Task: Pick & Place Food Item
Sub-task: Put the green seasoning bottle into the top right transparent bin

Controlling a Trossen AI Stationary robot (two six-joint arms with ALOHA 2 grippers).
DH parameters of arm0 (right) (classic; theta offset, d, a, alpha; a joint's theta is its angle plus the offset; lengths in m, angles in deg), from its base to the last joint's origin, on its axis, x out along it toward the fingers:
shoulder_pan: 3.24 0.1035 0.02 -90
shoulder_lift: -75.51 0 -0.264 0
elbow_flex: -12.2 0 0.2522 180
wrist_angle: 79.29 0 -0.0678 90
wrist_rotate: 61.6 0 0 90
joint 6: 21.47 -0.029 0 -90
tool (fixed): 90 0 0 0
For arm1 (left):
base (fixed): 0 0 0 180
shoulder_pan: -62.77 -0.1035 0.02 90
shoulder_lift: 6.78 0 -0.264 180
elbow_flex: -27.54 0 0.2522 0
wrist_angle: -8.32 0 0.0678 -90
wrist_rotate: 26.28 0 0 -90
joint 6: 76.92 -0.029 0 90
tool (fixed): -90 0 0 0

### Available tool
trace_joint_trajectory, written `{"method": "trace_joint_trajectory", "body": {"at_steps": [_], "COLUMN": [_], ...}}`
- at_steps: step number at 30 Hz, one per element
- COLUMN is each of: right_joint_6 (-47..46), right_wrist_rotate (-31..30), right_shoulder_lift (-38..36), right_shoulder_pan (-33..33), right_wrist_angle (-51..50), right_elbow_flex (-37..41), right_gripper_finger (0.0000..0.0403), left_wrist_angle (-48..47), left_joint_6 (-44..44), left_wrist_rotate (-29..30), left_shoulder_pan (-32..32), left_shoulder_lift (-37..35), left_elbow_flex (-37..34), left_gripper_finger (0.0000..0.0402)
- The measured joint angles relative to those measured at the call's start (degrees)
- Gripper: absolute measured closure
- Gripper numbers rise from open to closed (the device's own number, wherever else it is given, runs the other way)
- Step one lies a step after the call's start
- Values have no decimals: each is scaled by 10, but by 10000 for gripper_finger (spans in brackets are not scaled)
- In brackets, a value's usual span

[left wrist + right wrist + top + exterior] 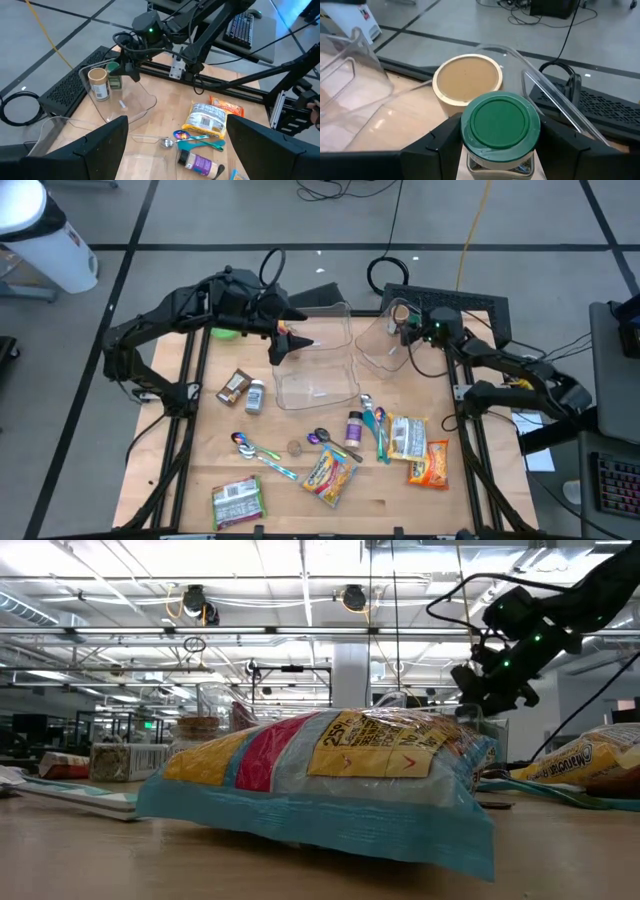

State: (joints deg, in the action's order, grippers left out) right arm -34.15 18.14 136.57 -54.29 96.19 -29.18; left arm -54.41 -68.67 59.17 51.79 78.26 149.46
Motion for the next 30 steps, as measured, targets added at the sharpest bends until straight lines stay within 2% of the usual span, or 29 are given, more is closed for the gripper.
{"method": "trace_joint_trajectory", "body": {"at_steps": [15, 23, 30], "right_joint_6": [6, -17, -18], "right_wrist_rotate": [-3, -4, -20], "right_shoulder_lift": [53, 42, 21], "right_shoulder_pan": [0, 1, 0], "right_wrist_angle": [31, 97, 93], "right_elbow_flex": [0, 48, 62], "right_gripper_finger": [206, 206, 206], "left_wrist_angle": [-5, -5, -5], "left_joint_6": [8, 13, 14], "left_wrist_rotate": [0, 0, 0], "left_shoulder_pan": [0, 0, 0], "left_shoulder_lift": [0, 0, 0], "left_elbow_flex": [0, 0, 0], "left_gripper_finger": [57, 57, 57]}}
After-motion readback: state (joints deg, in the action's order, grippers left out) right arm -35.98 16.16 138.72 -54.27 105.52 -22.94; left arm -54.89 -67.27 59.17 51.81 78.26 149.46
